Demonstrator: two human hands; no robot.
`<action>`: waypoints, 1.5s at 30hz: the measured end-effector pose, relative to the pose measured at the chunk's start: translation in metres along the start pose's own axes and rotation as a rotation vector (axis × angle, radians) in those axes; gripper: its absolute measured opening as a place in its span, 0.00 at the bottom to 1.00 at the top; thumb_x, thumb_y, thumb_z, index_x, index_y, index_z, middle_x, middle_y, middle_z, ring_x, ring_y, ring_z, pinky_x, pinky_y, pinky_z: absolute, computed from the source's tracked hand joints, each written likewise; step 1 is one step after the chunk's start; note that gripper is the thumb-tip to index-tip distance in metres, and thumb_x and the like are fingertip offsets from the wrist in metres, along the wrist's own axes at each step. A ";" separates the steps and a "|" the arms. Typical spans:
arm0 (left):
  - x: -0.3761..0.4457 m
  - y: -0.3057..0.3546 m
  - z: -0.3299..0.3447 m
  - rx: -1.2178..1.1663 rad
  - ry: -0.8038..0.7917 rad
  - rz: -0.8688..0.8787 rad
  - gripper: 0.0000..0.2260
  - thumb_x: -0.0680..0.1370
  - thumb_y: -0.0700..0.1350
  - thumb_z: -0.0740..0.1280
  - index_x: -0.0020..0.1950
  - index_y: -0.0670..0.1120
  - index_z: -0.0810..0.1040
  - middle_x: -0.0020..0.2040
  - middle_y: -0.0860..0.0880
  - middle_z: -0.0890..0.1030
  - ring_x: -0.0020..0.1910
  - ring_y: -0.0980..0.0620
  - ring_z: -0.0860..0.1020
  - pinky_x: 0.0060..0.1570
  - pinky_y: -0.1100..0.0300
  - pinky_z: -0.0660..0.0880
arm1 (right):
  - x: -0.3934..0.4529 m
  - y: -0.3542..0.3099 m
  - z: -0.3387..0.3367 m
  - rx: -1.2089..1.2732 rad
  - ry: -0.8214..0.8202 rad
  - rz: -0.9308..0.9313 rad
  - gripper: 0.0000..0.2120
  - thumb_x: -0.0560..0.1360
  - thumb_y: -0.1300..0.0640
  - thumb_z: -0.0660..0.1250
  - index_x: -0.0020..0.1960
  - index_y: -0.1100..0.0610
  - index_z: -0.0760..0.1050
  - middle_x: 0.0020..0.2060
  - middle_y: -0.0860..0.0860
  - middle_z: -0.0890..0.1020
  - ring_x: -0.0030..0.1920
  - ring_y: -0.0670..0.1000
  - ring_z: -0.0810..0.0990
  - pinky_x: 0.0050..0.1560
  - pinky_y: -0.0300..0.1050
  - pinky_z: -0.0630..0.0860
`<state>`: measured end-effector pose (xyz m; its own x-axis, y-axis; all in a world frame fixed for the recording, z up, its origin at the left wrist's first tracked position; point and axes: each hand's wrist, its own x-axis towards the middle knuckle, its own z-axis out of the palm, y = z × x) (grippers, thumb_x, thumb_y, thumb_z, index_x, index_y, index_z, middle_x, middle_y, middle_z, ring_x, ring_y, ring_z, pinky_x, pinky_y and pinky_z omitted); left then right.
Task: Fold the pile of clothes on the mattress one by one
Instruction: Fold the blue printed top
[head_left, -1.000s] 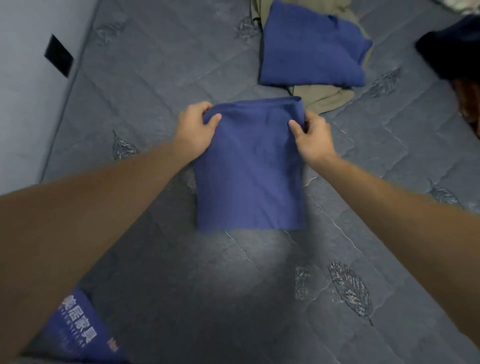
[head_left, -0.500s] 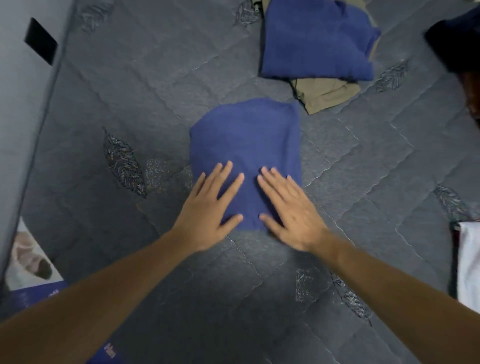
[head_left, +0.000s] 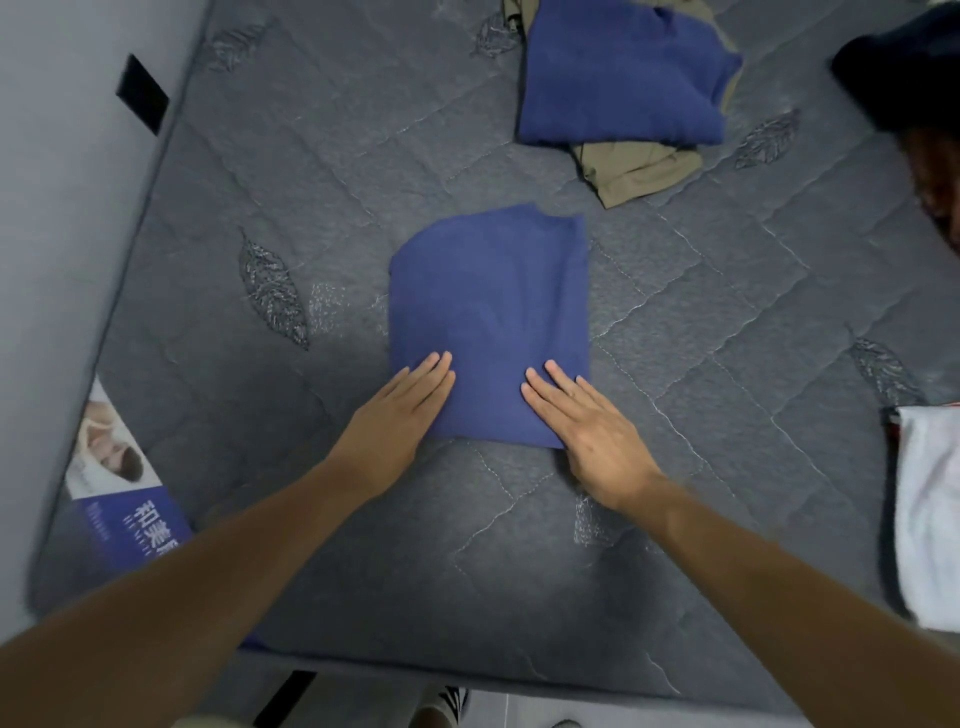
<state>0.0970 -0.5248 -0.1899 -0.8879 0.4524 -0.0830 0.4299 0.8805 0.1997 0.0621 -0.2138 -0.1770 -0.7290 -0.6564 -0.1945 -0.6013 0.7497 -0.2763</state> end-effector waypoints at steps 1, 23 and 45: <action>-0.015 0.011 0.001 -0.013 -0.007 0.024 0.36 0.71 0.27 0.55 0.80 0.37 0.63 0.82 0.40 0.62 0.81 0.42 0.61 0.77 0.46 0.64 | -0.016 -0.006 0.002 0.006 -0.014 -0.023 0.47 0.69 0.74 0.62 0.84 0.53 0.55 0.84 0.46 0.55 0.84 0.49 0.47 0.83 0.49 0.48; 0.067 -0.029 -0.045 -1.041 0.256 -1.045 0.41 0.68 0.75 0.72 0.65 0.42 0.78 0.61 0.46 0.82 0.63 0.45 0.80 0.64 0.46 0.77 | 0.074 0.014 -0.059 0.915 0.311 1.092 0.27 0.75 0.45 0.76 0.67 0.58 0.73 0.60 0.53 0.81 0.62 0.56 0.80 0.66 0.52 0.75; 0.209 0.192 -0.098 -1.267 0.263 -0.722 0.08 0.81 0.44 0.71 0.60 0.49 0.78 0.51 0.56 0.83 0.49 0.61 0.81 0.52 0.63 0.78 | -0.068 0.153 -0.123 1.176 0.537 0.725 0.04 0.78 0.61 0.70 0.50 0.53 0.80 0.46 0.51 0.85 0.47 0.49 0.82 0.53 0.50 0.79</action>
<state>-0.0225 -0.2749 -0.0731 -0.9054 -0.1785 -0.3852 -0.4097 0.1292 0.9030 -0.0203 -0.0437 -0.0906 -0.9357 0.1276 -0.3290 0.3503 0.2229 -0.9097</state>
